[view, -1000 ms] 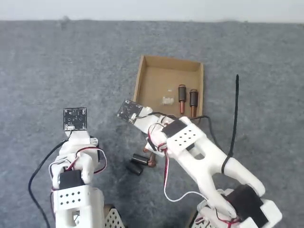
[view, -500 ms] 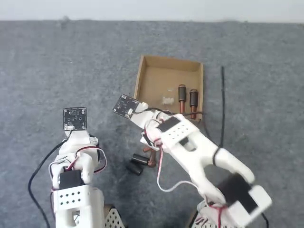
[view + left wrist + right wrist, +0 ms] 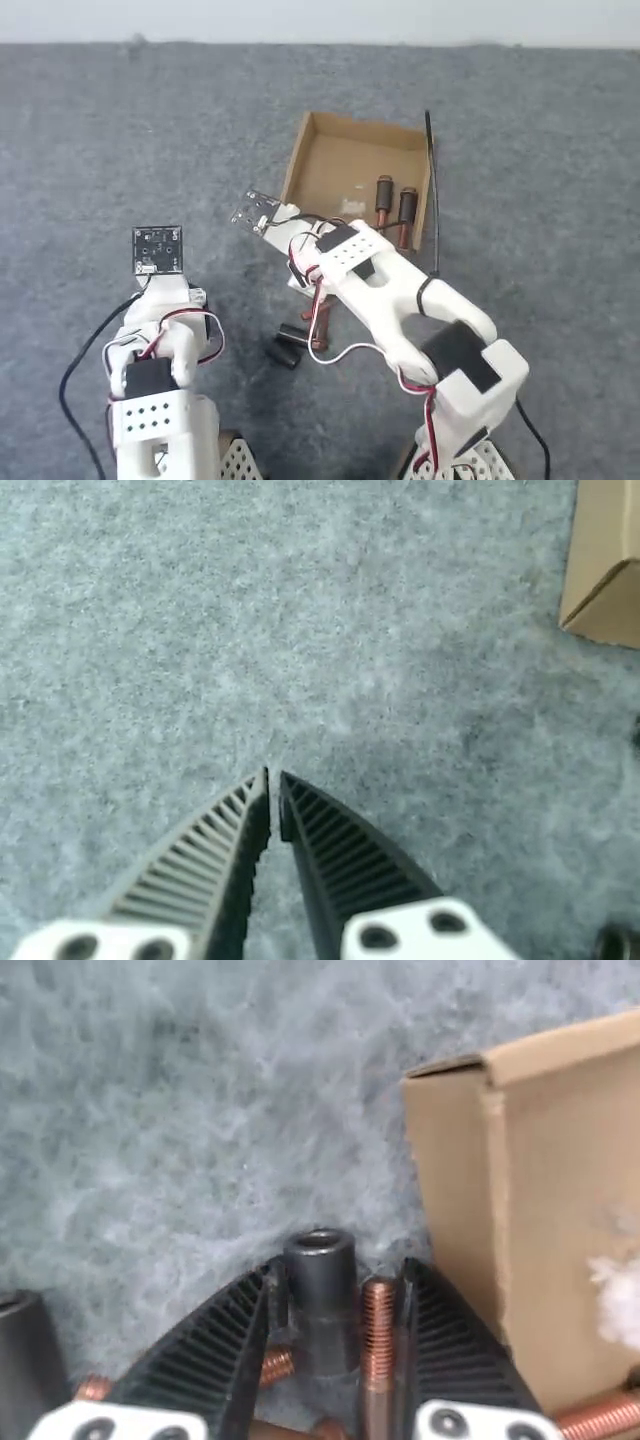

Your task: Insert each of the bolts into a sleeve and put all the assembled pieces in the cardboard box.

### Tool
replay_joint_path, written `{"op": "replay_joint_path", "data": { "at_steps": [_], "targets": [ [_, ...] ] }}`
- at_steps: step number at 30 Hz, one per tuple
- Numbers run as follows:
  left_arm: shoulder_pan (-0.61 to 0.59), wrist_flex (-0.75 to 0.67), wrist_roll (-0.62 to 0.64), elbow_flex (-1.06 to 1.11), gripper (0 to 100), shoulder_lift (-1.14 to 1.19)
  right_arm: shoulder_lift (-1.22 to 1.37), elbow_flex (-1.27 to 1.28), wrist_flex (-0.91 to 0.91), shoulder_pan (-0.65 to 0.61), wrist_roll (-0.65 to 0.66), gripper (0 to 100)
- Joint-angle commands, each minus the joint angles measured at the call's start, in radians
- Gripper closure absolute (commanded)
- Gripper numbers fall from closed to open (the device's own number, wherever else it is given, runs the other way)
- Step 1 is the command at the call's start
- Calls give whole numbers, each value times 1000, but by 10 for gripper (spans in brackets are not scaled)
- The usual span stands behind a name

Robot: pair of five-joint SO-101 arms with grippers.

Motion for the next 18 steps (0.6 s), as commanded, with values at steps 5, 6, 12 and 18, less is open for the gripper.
{"op": "replay_joint_path", "data": {
  "at_steps": [5,6,12,18],
  "targets": [
    [-2,-25,-5,-10,987,-8,-10,-49,71,25,57,834],
    [-2,-25,-5,-10,987,-8,-10,-49,71,25,58,845],
    [-2,-23,-5,-10,987,-8,7,-81,71,24,58,984],
    [-2,-23,-5,-10,987,-8,-7,-86,111,31,5,990]
  ]
}}
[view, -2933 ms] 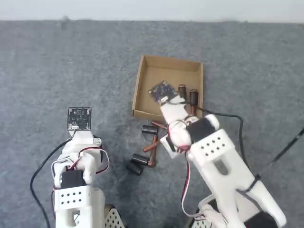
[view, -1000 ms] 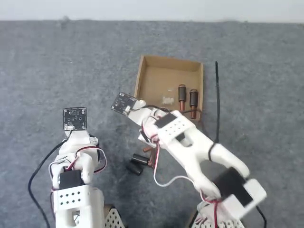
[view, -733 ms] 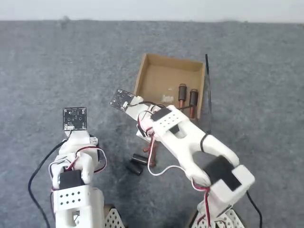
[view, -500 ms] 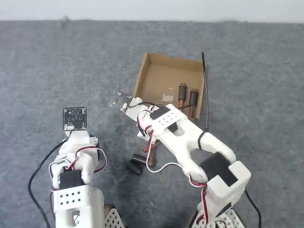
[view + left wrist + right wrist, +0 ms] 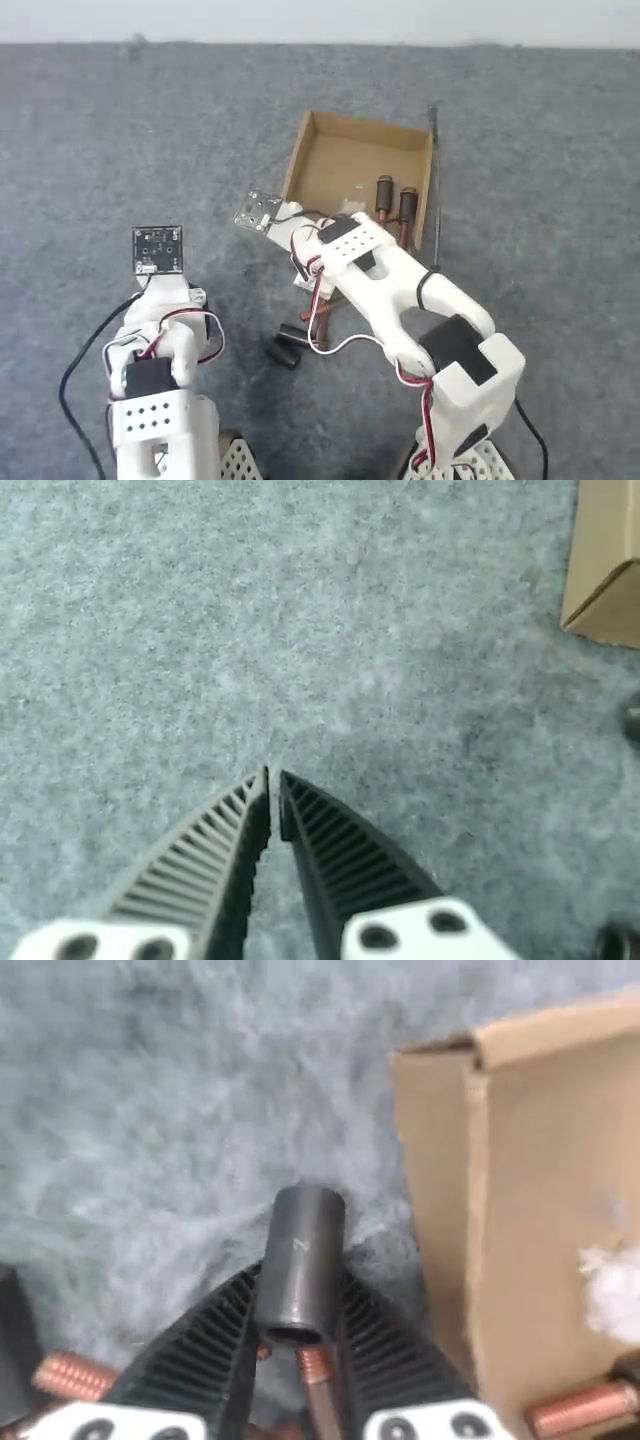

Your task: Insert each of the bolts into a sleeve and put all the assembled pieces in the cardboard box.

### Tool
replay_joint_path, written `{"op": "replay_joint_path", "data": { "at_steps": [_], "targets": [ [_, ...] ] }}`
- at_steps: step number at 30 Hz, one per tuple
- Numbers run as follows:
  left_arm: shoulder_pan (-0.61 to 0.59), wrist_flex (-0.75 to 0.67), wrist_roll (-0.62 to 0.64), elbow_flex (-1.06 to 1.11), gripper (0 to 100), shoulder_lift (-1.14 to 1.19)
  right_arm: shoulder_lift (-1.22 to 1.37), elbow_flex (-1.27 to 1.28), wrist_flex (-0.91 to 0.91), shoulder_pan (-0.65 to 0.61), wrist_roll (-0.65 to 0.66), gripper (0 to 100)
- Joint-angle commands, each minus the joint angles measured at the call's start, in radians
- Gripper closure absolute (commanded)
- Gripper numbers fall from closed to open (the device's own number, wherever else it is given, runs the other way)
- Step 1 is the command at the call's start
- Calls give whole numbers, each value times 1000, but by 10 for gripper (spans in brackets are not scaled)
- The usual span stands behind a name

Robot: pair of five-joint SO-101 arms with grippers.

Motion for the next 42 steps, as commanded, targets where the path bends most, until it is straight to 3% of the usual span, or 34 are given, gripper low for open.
{"op": "replay_joint_path", "data": {
  "at_steps": [1,7,11,21,29,35,39,42],
  "targets": [
    [-2,-23,-5,-10,987,-8,-59,-35,61,12,-58,992],
    [-5,-26,-5,-10,987,-8,-317,-15,237,108,-204,992],
    [-5,-26,-5,-10,987,-8,-456,104,243,193,-207,992],
    [-6,-25,-5,-10,987,-8,-688,334,271,211,-215,992],
    [-8,-21,-3,-10,987,-8,-676,377,180,211,-215,983],
    [-8,-21,-3,-10,987,-8,-628,376,143,205,-213,835],
    [-8,-21,-3,-10,987,-8,-625,382,113,203,-215,873],
    [-8,-21,-3,-10,987,-8,-634,411,53,191,-216,960]
  ]
}}
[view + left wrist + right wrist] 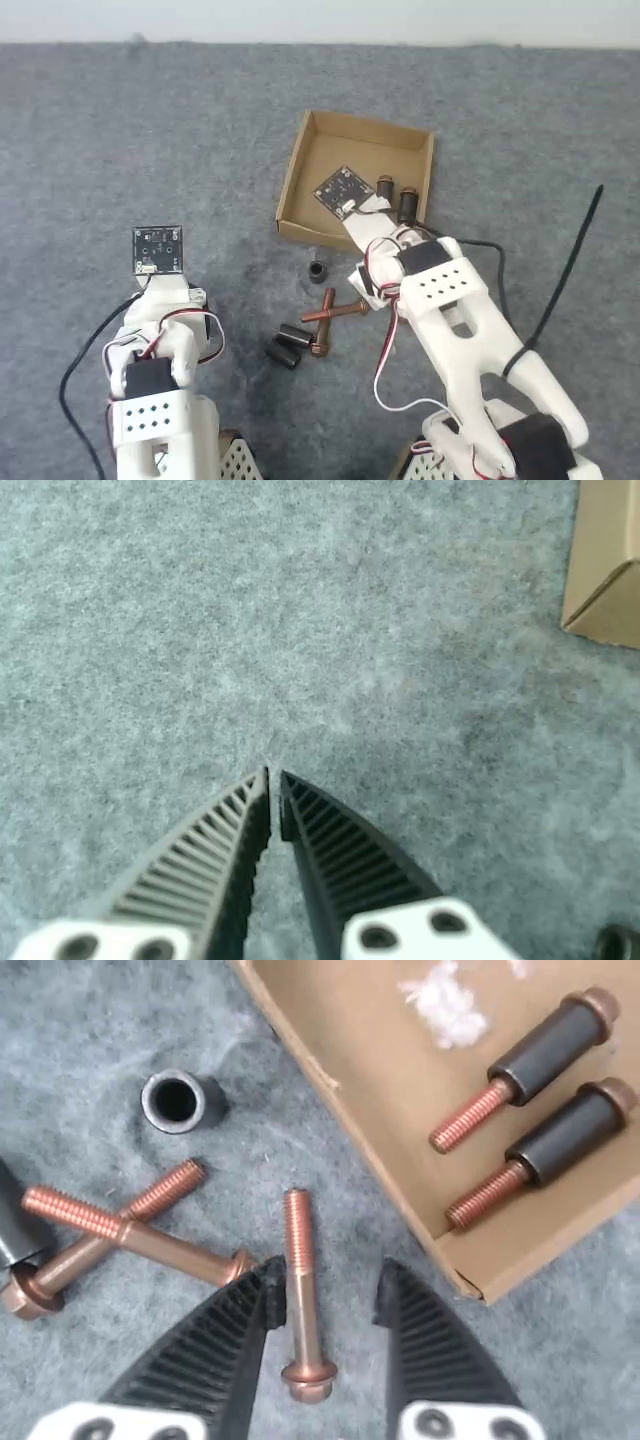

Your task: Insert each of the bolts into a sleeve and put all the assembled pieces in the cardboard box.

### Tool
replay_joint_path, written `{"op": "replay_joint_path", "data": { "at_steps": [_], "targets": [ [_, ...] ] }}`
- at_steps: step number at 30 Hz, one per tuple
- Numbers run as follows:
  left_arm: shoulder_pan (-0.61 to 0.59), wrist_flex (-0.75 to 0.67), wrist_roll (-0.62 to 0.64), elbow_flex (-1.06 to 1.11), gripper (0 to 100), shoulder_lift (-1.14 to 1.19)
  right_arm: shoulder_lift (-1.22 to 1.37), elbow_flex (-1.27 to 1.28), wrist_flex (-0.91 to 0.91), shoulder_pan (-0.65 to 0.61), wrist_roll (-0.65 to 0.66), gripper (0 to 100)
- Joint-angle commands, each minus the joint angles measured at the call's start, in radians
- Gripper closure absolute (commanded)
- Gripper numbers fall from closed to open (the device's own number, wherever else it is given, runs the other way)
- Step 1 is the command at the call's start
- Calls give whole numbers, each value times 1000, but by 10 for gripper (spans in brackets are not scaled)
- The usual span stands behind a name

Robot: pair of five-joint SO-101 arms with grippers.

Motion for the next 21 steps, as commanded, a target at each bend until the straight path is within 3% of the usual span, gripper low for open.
{"op": "replay_joint_path", "data": {
  "at_steps": [1,12,21],
  "targets": [
    [-8,-21,-3,-10,987,-8,-8,23,-82,-18,-11,995],
    [-9,-20,-3,-10,987,-8,4,184,-390,-134,-9,991],
    [-8,-20,-3,-8,987,-8,182,84,-432,-154,-9,991]
  ]
}}
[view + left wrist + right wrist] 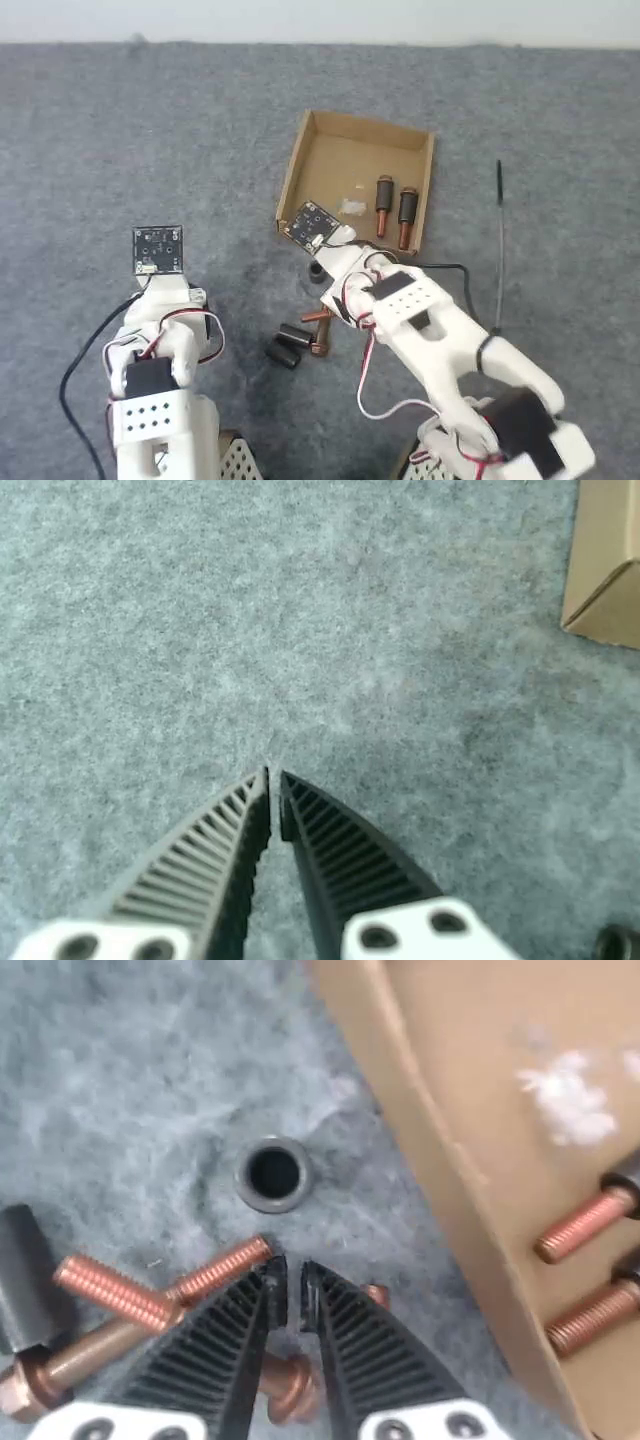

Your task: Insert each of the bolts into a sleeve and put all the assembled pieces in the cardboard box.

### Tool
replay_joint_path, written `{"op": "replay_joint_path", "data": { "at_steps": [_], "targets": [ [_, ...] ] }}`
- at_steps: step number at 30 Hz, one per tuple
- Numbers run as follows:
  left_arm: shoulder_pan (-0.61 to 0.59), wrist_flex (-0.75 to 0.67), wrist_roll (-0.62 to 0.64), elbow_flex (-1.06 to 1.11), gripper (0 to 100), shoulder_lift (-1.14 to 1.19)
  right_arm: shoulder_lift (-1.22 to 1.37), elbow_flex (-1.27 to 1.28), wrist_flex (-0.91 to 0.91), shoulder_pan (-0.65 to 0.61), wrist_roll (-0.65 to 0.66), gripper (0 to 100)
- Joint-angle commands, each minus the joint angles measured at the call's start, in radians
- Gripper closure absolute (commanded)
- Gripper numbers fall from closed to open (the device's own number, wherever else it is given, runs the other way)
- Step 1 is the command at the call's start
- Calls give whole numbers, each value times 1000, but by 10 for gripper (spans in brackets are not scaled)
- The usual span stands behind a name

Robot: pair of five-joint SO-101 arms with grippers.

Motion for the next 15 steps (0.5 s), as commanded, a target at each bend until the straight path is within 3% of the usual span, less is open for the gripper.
{"op": "replay_joint_path", "data": {
  "at_steps": [1,15],
  "targets": [
    [-8,-20,-3,-8,987,-8,33,-97,-10,-16,-9,991],
    [-6,-20,-3,-8,987,-8,56,-107,-170,-39,-9,991]
  ]
}}
